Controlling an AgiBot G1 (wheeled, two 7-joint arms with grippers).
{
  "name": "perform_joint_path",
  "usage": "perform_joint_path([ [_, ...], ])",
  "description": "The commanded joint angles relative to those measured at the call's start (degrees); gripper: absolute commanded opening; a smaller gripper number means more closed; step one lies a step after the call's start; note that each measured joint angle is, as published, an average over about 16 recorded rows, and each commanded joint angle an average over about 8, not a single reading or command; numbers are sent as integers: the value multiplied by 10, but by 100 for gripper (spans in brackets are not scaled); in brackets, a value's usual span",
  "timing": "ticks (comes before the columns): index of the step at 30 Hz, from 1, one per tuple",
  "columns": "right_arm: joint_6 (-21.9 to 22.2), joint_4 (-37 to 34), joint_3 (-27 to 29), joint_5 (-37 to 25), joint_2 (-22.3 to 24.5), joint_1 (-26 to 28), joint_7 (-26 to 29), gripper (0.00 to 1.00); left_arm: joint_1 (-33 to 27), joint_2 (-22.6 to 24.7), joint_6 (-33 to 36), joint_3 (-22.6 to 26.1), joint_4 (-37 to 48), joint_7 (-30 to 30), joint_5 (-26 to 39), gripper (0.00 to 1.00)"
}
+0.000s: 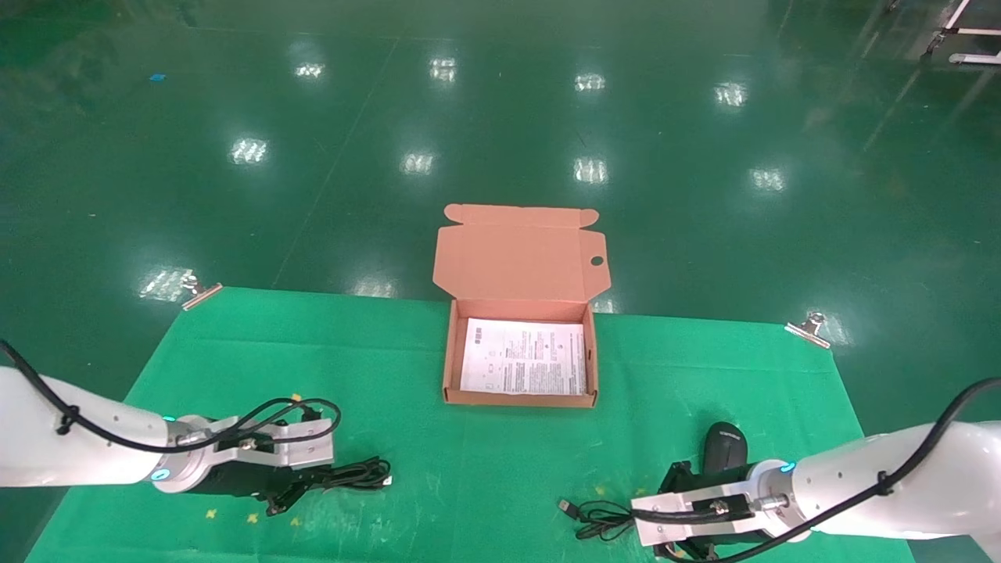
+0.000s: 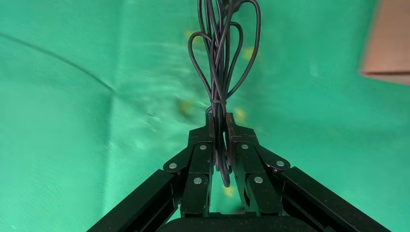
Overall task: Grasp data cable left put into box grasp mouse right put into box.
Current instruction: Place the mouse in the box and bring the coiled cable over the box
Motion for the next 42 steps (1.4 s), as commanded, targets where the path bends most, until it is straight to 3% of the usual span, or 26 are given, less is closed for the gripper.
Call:
perform_joint_path([
  [1,-2,4,3,5,4,2,1,0,2,-3,1,-1,-1,4,-3,0],
  [16,5,50,39,21,66,26,52,0,-11,-35,10,-17,-24,19,-23,0],
  [28,46,83,84,28,105,72,87,0,-51,-66,23,-46,-75,43,-61,0],
  [35,75,87,107,40,77,125,66,0,-88,-61,12,-60,-103,56,-68,0],
  [42,107,25,118,65,-5,186,-4,0,-125,-34,-22,-69,-104,73,-65,0],
])
